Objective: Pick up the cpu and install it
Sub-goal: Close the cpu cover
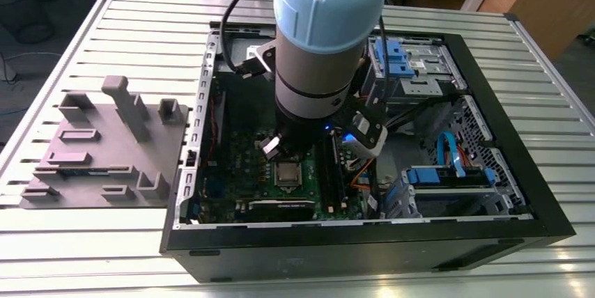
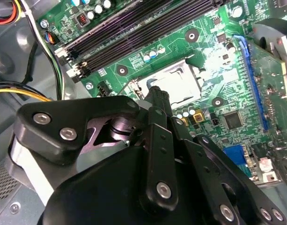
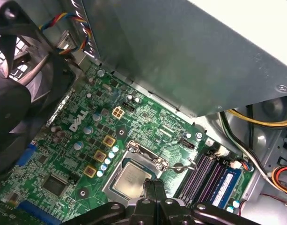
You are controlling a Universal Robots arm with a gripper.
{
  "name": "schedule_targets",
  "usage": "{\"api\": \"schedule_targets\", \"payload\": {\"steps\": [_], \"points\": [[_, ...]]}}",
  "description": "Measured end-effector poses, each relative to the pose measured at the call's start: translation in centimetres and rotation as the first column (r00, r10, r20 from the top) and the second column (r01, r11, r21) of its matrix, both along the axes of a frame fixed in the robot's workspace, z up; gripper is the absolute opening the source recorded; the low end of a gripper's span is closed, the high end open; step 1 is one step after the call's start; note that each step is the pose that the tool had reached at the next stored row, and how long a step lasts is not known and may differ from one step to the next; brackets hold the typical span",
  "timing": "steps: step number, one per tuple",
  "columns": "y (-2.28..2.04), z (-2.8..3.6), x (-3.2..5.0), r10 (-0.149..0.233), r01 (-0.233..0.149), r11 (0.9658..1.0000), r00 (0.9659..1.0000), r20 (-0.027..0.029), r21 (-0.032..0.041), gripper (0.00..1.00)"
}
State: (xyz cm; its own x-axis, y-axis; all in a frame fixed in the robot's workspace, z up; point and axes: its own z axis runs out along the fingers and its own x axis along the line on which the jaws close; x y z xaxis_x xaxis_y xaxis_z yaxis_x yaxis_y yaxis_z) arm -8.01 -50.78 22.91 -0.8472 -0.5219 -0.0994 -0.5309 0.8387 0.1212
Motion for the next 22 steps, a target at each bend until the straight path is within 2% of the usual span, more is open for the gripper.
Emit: {"api": "schedule_targets", "payload": {"steps": [2, 3, 4, 5, 9, 12, 17, 22], "points": [[0.01, 0.00, 0.00, 0.000, 0.000, 1.0000, 1.0000, -0.0007, -0.0005, 0.11], [0.01, -0.01, 0.01, 0.000, 0.000, 1.0000, 1.0000, -0.0086, -0.0009, 0.11], [0.01, -0.02, 0.03, 0.000, 0.000, 1.0000, 0.9998, -0.0218, -0.0012, 0.11], [0.00, 0.00, 0.03, 0.000, 0.000, 1.0000, 0.9997, -0.0256, -0.0014, 0.11], [0.00, -0.02, 0.03, 0.000, 0.000, 1.0000, 0.9995, -0.0323, -0.0012, 0.11], [0.00, 0.19, 0.03, 0.000, 0.000, 1.0000, 0.9995, -0.0324, -0.0005, 0.11], [0.00, 1.62, 0.03, 0.000, 0.000, 1.0000, 0.9995, -0.0324, -0.0006, 0.11], [0.01, 1.71, 0.05, 0.001, -0.001, 1.0000, 0.9995, -0.0323, -0.0003, 0.11]]}}
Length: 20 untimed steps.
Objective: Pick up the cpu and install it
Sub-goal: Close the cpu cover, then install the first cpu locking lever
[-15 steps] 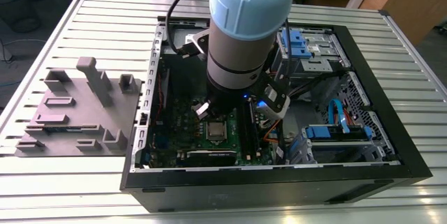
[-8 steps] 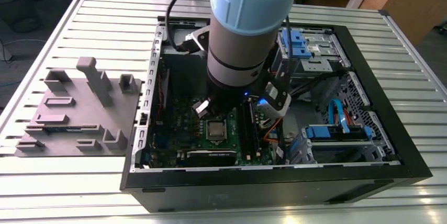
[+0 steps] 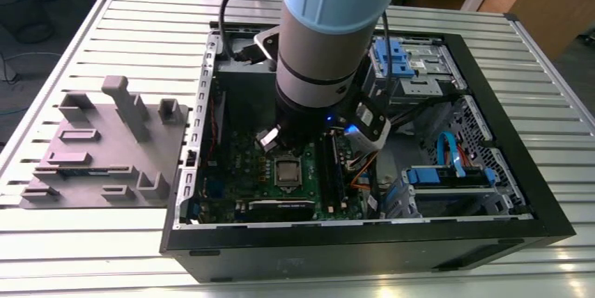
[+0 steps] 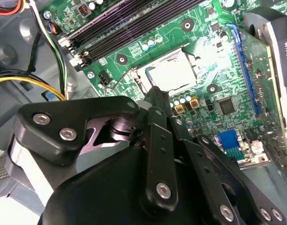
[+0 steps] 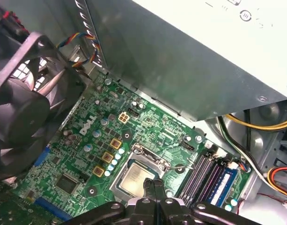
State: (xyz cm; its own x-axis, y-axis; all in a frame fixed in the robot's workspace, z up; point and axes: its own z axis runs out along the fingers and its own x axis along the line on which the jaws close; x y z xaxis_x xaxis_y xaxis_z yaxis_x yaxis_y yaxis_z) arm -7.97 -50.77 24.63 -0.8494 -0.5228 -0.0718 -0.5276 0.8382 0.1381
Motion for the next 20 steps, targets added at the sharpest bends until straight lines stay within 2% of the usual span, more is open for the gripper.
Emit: {"api": "schedule_targets", "payload": {"steps": [3, 6, 8, 11, 20], "points": [[0.00, 0.00, 0.00, 0.044, -0.044, 0.9990, 0.9990, -0.0001, -0.0003, 0.11], [0.00, -0.01, 0.00, 0.098, -0.098, 0.9952, 0.9952, -0.0001, -0.0004, 0.11], [0.00, -0.02, 0.00, 0.135, -0.135, 0.9909, 0.9909, -0.0001, -0.0003, 0.11], [0.00, -0.03, 0.00, 0.186, -0.186, 0.9825, 0.9825, -0.0001, -0.0003, 0.11], [0.00, 0.11, 0.00, 0.191, -0.191, 0.9816, 0.9816, -0.0001, -0.0002, 0.11]]}}
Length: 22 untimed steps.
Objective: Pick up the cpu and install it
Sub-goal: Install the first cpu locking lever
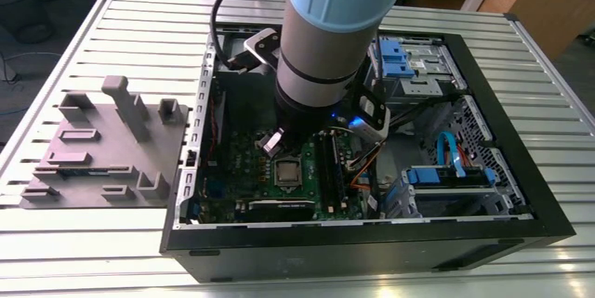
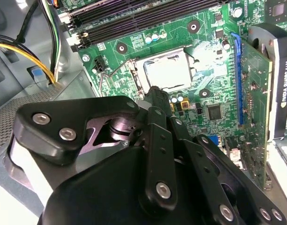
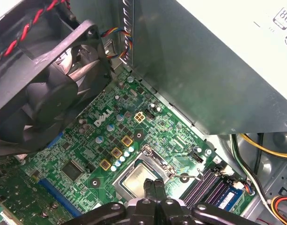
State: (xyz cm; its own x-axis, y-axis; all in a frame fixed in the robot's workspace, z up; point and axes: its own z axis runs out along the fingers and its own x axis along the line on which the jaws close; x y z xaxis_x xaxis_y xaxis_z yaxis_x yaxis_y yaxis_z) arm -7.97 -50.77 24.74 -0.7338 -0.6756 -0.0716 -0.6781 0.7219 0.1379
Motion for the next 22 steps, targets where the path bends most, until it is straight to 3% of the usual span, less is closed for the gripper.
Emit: {"api": "schedule_targets", "payload": {"steps": [6, 17, 18, 21, 22], "points": [[0.00, 0.25, 0.00, 0.000, 0.000, 1.0000, 1.0000, 0.0000, 0.0000, 0.11], [0.00, 2.20, 0.00, 0.000, 0.000, 1.0000, 1.0000, -0.0001, 0.0005, 0.11], [0.00, 2.23, 0.00, 0.000, 0.000, 1.0000, 1.0000, 0.0002, 0.0037, 0.11], [0.00, 2.24, 0.00, 0.000, 0.000, 0.9993, 1.0000, 0.0041, 0.0365, 0.11], [0.00, 2.24, -0.01, 0.000, 0.000, 0.9990, 1.0000, 0.0052, 0.0437, 0.11]]}}
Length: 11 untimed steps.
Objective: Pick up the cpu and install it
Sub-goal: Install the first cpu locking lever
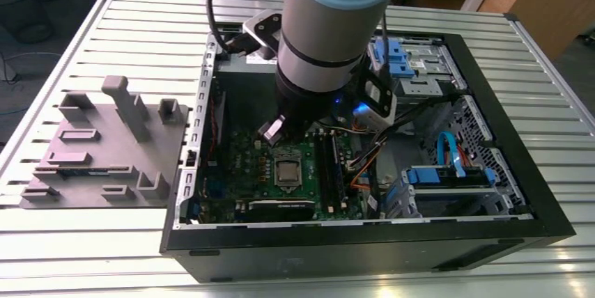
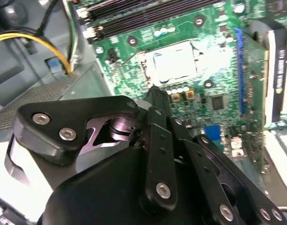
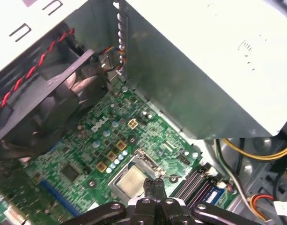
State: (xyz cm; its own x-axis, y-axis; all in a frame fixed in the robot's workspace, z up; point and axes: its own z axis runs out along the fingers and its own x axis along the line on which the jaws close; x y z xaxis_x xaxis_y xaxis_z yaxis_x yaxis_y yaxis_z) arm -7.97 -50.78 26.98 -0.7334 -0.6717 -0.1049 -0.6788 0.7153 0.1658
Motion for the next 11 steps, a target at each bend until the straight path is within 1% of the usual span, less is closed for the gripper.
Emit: {"api": "schedule_targets", "payload": {"steps": [1, 3, 6, 11], "points": [[0.00, 0.00, 0.00, 0.000, 0.000, 1.0000, 1.0000, 0.0005, 0.0035, 0.11], [0.01, 0.00, 0.06, 0.000, 0.000, 1.0000, 1.0000, 0.0006, 0.0061, 0.11], [0.11, 0.00, 0.30, 0.001, -0.001, 1.0000, 1.0000, 0.0005, 0.0070, 0.11], [0.52, 0.00, 0.87, 0.002, -0.002, 1.0000, 1.0000, 0.0005, 0.0070, 0.11]]}}
